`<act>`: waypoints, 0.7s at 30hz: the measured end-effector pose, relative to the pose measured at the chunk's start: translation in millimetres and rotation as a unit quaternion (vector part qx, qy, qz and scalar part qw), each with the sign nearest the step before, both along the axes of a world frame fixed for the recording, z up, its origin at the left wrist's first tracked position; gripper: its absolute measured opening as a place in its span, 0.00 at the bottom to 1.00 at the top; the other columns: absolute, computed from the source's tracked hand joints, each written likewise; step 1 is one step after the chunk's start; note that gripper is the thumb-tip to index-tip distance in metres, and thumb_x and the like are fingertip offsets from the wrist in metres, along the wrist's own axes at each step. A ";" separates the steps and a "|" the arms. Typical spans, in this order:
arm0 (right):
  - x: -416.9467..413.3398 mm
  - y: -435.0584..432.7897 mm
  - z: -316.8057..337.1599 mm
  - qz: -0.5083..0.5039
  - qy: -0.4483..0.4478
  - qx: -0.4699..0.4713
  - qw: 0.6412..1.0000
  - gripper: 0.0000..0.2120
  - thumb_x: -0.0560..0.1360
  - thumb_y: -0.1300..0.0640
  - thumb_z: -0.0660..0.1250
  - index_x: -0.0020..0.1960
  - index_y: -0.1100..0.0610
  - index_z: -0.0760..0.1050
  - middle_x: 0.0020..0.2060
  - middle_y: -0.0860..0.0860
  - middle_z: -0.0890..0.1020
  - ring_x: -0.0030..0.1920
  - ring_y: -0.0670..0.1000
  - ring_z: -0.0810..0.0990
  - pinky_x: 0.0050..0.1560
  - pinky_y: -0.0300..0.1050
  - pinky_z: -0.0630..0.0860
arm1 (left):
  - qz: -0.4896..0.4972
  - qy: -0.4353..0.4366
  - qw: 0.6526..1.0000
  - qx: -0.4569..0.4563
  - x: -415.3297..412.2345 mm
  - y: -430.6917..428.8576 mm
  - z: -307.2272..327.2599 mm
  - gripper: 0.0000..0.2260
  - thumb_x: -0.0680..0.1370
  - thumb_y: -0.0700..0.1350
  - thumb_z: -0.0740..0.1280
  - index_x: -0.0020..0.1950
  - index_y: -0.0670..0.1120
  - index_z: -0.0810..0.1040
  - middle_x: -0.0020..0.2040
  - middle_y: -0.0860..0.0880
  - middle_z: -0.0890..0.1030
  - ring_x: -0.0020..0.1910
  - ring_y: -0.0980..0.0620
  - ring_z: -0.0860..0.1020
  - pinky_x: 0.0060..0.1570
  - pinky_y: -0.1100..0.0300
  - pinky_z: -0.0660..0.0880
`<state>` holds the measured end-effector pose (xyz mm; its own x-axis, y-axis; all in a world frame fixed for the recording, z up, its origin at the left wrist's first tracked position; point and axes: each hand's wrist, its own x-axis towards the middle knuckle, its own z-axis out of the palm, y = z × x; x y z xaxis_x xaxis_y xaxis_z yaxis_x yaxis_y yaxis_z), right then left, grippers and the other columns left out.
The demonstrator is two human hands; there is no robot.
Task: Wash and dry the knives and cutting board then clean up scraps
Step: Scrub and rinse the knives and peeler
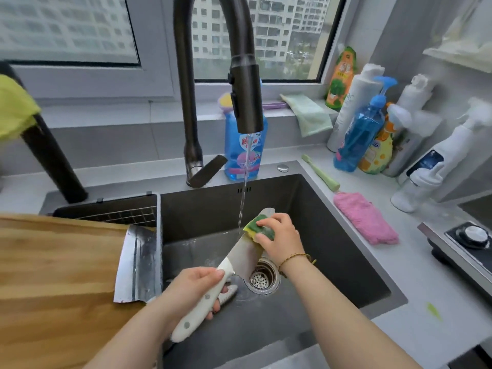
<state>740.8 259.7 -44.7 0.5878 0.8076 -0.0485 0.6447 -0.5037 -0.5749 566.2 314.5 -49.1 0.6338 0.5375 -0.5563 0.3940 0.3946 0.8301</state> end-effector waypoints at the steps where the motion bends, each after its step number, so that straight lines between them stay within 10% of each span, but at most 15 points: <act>1: -1.3 3.9 -0.7 -0.002 0.008 0.009 1.000 0.15 0.74 0.56 0.66 0.60 0.56 0.75 0.61 0.52 0.68 0.62 0.53 0.69 0.66 0.45 0.64 | 0.002 0.003 1.000 0.001 -3.1 2.1 0.5 0.11 0.79 0.42 0.61 0.41 0.37 0.77 0.30 0.45 0.77 0.19 0.55 0.72 0.18 0.65 0.69; 6: -17.4 12.7 -7.9 0.107 -0.015 0.006 0.994 0.11 0.74 0.57 0.66 0.55 0.58 0.78 0.52 0.49 0.65 0.57 0.51 0.72 0.53 0.33 0.64 | 0.012 0.016 1.000 -0.013 -8.4 10.4 1.2 0.12 0.79 0.43 0.61 0.40 0.37 0.76 0.25 0.43 0.74 0.17 0.53 0.71 0.17 0.66 0.68; 21: 6.6 31.6 -10.6 0.000 0.016 0.019 1.000 0.11 0.74 0.55 0.66 0.55 0.58 0.77 0.59 0.52 0.68 0.57 0.51 0.72 0.57 0.38 0.68 | 0.017 0.023 0.999 -0.030 -16.8 15.0 -3.8 0.12 0.78 0.43 0.63 0.38 0.37 0.77 0.29 0.45 0.77 0.22 0.52 0.73 0.20 0.63 0.71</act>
<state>747.4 291.3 -55.3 0.5865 0.8091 -0.0371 0.6257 -0.4817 -0.6136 549.4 329.5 -52.9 0.5881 0.5236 -0.6165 0.4165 0.4574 0.7857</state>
